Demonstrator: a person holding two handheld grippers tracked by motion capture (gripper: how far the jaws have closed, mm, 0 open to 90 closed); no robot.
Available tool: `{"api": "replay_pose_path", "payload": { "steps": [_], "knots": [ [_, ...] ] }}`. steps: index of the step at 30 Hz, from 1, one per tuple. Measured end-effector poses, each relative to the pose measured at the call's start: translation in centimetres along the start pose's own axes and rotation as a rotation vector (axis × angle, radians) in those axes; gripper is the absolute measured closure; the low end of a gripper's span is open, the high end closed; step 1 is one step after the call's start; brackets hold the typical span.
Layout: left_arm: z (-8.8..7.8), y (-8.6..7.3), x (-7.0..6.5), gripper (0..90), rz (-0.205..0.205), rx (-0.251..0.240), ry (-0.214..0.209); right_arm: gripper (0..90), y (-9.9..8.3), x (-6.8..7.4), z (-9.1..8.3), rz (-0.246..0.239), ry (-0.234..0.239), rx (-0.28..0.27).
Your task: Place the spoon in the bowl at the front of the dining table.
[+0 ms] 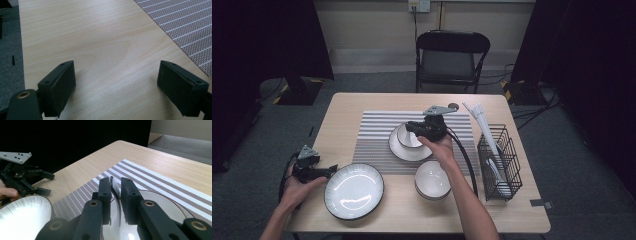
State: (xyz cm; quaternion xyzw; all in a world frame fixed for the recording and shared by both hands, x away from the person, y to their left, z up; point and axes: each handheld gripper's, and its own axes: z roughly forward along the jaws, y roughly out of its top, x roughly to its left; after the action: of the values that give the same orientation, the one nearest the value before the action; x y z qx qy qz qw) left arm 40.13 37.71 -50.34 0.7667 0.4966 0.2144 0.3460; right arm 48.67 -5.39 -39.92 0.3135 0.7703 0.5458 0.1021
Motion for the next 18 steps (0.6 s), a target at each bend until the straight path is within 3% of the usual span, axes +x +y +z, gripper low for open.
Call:
{"api": "replay_pose_path", "payload": {
  "steps": [18],
  "knots": [
    [0.0, 0.0, 0.0, 14.8, 0.000, 0.000, 0.000, 76.3, 0.1, 1.0, 0.9, -0.012, 0.040, 0.024]
  ]
}}
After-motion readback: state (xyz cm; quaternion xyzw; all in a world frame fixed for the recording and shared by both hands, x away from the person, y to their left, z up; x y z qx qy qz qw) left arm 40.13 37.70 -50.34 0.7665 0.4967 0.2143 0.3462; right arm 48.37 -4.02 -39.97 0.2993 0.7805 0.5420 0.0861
